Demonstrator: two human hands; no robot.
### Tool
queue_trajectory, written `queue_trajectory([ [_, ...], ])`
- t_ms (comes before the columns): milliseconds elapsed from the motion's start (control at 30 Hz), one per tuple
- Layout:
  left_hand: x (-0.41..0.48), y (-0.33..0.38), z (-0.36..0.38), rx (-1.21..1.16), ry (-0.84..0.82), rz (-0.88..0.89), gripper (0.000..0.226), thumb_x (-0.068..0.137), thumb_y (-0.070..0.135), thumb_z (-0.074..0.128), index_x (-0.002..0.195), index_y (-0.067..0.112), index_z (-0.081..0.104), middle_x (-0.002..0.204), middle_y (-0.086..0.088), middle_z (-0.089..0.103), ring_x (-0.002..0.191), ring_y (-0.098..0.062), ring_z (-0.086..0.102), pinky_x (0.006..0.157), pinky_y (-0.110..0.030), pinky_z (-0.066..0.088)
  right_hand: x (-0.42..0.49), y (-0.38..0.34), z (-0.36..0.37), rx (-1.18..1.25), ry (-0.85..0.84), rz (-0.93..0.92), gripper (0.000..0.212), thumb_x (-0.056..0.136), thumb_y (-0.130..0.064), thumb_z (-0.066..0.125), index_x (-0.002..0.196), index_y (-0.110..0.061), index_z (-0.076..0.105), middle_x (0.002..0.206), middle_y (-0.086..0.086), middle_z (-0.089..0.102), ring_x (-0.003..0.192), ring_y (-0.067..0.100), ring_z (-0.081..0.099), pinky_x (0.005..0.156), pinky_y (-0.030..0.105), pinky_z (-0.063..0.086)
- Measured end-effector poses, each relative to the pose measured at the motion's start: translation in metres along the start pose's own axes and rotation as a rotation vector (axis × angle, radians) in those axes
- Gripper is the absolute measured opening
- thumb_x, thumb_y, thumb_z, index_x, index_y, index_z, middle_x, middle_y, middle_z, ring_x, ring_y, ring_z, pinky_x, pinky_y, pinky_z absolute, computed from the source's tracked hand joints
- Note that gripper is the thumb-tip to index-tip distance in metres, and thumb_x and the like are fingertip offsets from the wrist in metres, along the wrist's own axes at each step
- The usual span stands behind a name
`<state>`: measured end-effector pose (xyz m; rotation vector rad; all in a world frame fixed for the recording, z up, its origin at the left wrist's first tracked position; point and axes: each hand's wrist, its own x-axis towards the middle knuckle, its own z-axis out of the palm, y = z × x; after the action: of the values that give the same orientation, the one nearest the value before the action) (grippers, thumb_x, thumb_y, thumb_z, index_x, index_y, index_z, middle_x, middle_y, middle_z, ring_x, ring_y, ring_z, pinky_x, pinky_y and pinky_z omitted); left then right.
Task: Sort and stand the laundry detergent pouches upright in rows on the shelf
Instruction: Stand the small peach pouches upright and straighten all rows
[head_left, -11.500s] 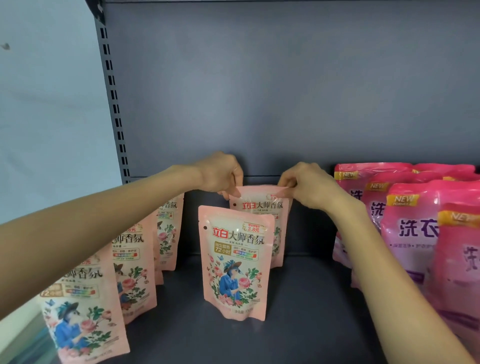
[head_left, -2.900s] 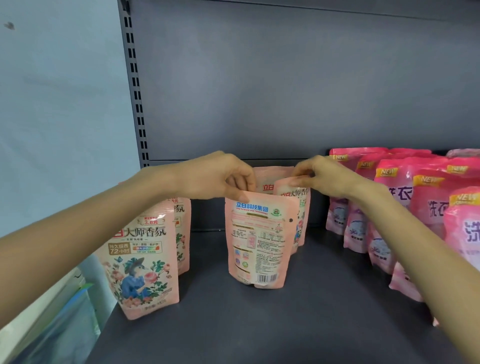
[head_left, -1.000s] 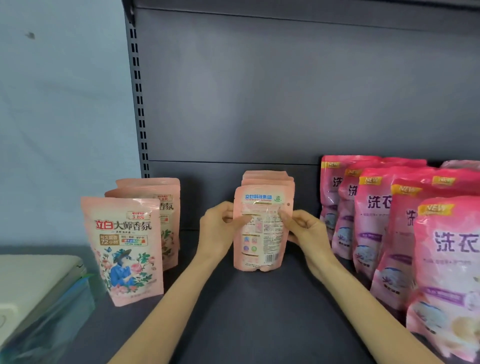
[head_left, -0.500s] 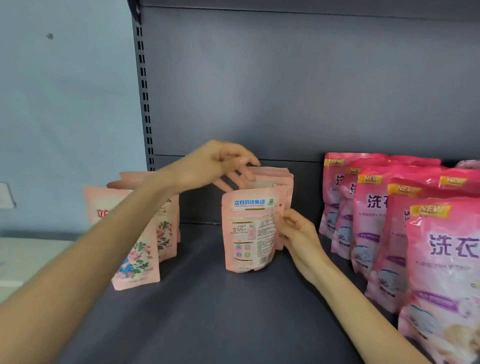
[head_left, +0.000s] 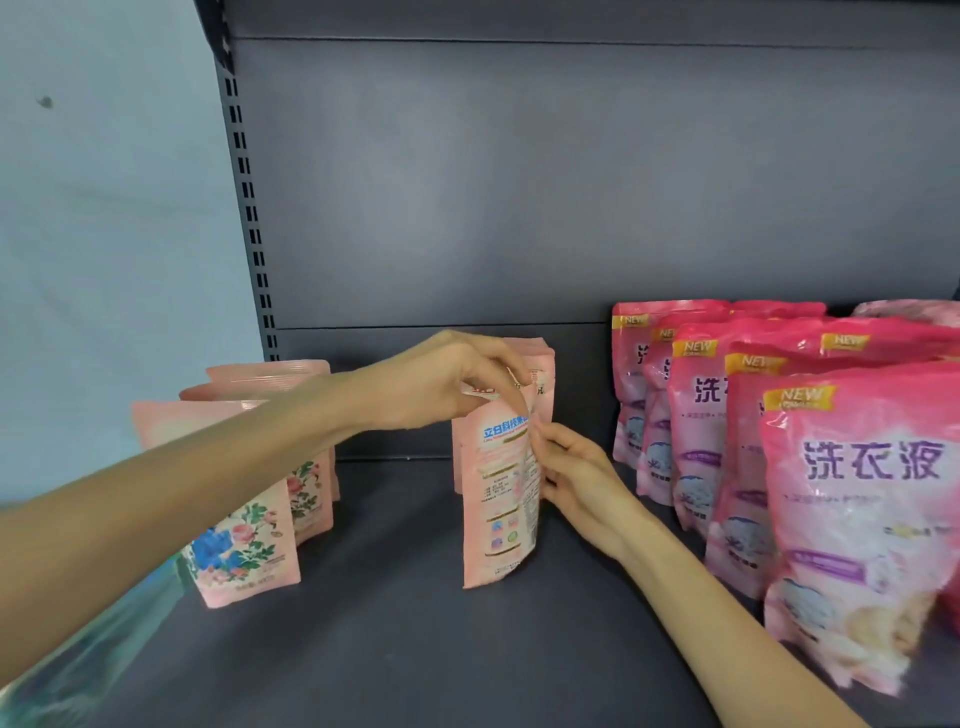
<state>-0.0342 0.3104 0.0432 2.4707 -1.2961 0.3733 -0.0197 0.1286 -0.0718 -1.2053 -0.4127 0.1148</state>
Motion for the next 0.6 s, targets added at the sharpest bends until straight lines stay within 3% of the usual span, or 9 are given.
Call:
queue_trajectory([
  [100,0.003,-0.004,0.002,0.072,0.041,0.023,0.024,0.082,0.000,0.065,0.091,0.020,0.075,0.113,0.013,0.051,0.104,0.006,0.046,0.080,-0.007,0.042,0.000,0.000,0.001,-0.017,0.017,-0.003,0.017,0.091,-0.012,0.053,0.103,-0.012,0.066,0.087,-0.002,0.071,0.076,0.010,0.064,0.062,0.021,0.050],
  [167,0.002,-0.007,0.002,0.094,0.069,0.000,0.019,0.082,0.004,0.066,0.088,0.021,0.075,0.113,0.014,0.051,0.104,0.001,0.044,0.083,-0.008,0.039,0.000,0.000,0.003,-0.055,0.020,-0.017,0.022,0.091,-0.011,0.054,0.111,-0.009,0.064,0.090,-0.002,0.070,0.073,0.006,0.064,0.056,0.017,0.048],
  [300,0.000,-0.011,0.001,0.042,0.057,-0.103,0.007,0.084,0.017,0.066,0.089,0.017,0.072,0.100,0.017,0.063,0.094,0.004,0.055,0.088,-0.025,0.046,0.002,0.002,0.002,-0.160,0.100,-0.057,0.020,0.090,-0.007,0.056,0.105,-0.016,0.066,0.103,0.001,0.070,0.091,0.013,0.067,0.071,0.024,0.055],
  [400,0.001,-0.013,-0.002,0.023,0.064,-0.207,0.009,0.085,0.024,0.065,0.091,0.019,0.070,0.090,0.016,0.070,0.084,0.002,0.062,0.081,-0.037,0.052,0.004,0.003,0.000,-0.210,0.199,-0.069,0.018,0.093,-0.009,0.052,0.097,-0.019,0.067,0.104,0.006,0.070,0.100,0.023,0.066,0.083,0.036,0.054],
  [600,0.007,-0.015,0.005,0.065,0.124,-0.284,0.005,0.084,0.020,0.067,0.090,0.019,0.067,0.094,0.004,0.071,0.082,-0.007,0.066,0.073,-0.038,0.057,0.006,-0.007,-0.007,-0.183,0.303,-0.109,0.044,0.094,-0.050,0.037,0.097,-0.018,0.067,0.100,0.002,0.072,0.095,0.013,0.067,0.084,0.030,0.053],
])
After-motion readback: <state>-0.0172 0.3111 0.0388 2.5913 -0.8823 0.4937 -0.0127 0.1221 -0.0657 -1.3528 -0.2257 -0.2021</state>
